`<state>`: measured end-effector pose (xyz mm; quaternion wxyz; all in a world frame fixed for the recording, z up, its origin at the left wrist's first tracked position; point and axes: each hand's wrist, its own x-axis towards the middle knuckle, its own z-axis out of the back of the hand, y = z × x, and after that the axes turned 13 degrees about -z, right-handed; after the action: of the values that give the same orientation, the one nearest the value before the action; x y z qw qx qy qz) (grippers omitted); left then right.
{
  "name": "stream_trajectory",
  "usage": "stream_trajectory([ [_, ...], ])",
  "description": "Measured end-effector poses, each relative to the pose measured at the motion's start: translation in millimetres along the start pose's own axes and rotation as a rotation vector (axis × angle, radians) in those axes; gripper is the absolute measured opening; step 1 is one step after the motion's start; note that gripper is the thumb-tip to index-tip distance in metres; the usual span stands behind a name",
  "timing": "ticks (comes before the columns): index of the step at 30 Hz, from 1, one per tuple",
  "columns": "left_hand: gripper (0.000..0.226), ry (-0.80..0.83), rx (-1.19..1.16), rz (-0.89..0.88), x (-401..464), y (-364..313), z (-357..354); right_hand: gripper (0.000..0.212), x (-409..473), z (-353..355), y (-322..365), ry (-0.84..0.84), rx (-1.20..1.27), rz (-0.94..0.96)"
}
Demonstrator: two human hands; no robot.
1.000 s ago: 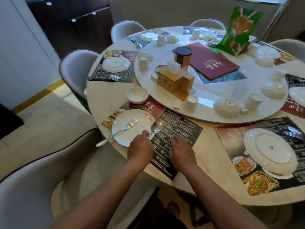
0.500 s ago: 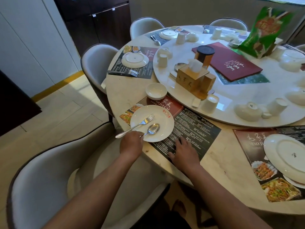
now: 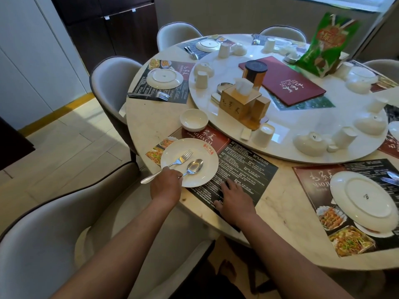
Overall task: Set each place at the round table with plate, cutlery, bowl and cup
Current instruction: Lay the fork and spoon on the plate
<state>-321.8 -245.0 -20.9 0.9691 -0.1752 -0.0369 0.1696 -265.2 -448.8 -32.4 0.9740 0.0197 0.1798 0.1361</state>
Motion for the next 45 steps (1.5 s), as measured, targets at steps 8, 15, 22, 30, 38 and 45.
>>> stream_trajectory([
  [8, 0.028, 0.0, 0.082, 0.016, -1, -3, -3, 0.062, 3, 7, -3, -0.007, 0.007, 0.022],
  [15, 0.047, -0.092, 0.106, -0.163, 12, -29, 2, 0.035, 25, 32, -17, -0.077, 0.019, 0.03],
  [22, 0.068, 0.031, 0.16, -0.325, 58, -76, -4, 0.05, 65, 67, -37, -0.321, -0.052, 0.051],
  [30, 0.067, 0.056, 0.164, -0.314, 124, -116, -16, 0.04, 144, 116, -40, -0.409, -0.385, 0.159],
  [38, 0.064, 0.108, 0.157, -0.246, 144, -118, -30, 0.029, 203, 136, -30, -0.33, -0.662, 0.114],
  [45, 0.063, 0.123, 0.128, -0.199, 137, -102, -28, 0.026, 220, 135, -22, -0.341, -0.716, 0.14],
])
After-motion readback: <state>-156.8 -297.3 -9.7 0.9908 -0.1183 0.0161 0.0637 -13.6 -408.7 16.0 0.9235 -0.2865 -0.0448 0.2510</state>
